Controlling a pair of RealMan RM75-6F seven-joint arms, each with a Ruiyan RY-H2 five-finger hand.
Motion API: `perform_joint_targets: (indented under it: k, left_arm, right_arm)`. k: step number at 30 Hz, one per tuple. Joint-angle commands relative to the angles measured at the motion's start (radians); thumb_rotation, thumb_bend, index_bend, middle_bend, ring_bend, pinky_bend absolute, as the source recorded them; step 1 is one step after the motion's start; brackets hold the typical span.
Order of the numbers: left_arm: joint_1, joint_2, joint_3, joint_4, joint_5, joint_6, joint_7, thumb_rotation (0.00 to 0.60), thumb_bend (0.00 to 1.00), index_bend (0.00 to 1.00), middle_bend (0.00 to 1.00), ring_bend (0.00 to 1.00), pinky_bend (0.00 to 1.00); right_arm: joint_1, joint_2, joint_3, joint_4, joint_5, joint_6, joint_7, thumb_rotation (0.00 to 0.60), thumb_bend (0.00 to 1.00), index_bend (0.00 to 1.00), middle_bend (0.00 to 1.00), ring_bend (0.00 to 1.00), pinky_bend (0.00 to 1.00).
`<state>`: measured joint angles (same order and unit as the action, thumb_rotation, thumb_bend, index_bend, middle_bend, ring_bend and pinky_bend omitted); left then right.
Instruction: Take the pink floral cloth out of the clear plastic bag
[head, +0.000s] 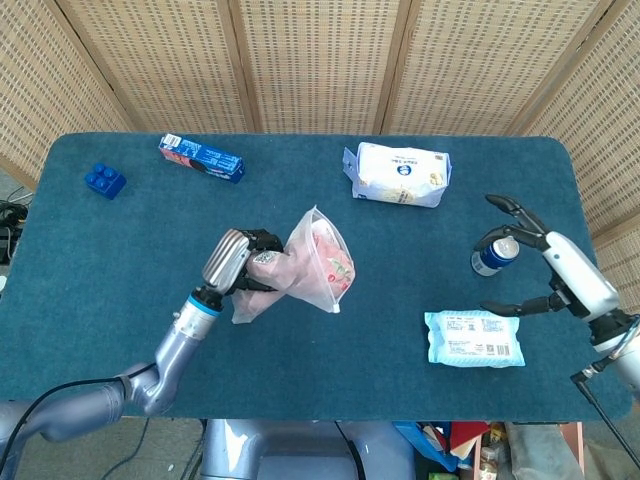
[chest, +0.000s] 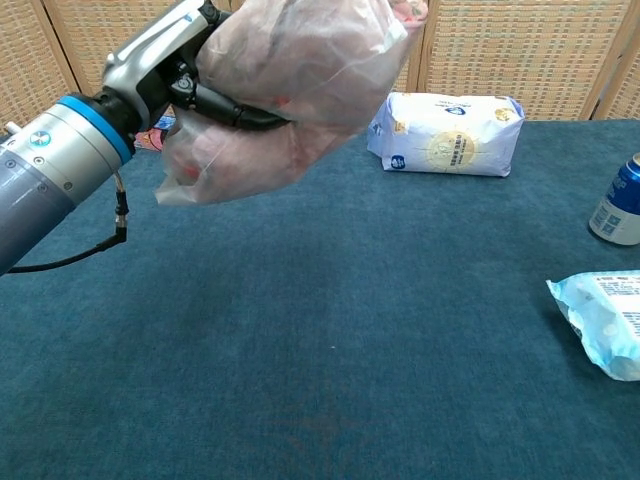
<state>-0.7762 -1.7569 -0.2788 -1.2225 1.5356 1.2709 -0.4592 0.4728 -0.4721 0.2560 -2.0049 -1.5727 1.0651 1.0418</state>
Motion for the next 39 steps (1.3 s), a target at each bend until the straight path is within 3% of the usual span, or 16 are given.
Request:
perform_joint_targets:
  k: [1,6,21,35,39]
  left_arm:
    - [-0.019,-0.018,-0.033,-0.01,-0.021,0.008,0.008,0.6,0.27,0.77,0.71,0.6,0.66]
    - [-0.052,-0.032,-0.07,-0.038,-0.051,-0.006,0.044,0.6,0.27,0.77,0.71,0.6,0.66]
    - [-0.096,-0.07,-0.08,-0.078,-0.086,-0.028,0.125,0.6,0.27,0.78,0.71,0.6,0.66]
    - [-0.12,-0.086,-0.091,-0.085,-0.117,-0.049,0.146,0.6,0.27,0.77,0.71,0.61,0.66]
    - [-0.127,-0.088,-0.099,-0.092,-0.123,-0.051,0.154,0.6,0.27,0.78,0.71,0.6,0.66]
  right_arm:
    - [0.028,0.02,0.031,-0.057,0.053,-0.024,-0.006,0.6,0.08,0.43,0.07,0.0,0.0]
    - [0.1,0.019,0.082,-0.115,0.212,-0.113,-0.076,0.6,0.12,0.45,0.07,0.0,0.0]
    - [0.277,-0.084,0.134,-0.168,0.582,-0.257,-0.459,0.6,0.13,0.45,0.07,0.0,0.0]
    - [0.416,-0.219,0.123,-0.208,0.833,-0.205,-0.773,0.6,0.13,0.45,0.04,0.0,0.0]
    - [0.459,-0.248,0.118,-0.205,0.884,-0.205,-0.851,0.6,0.13,0.38,0.0,0.0,0.0]
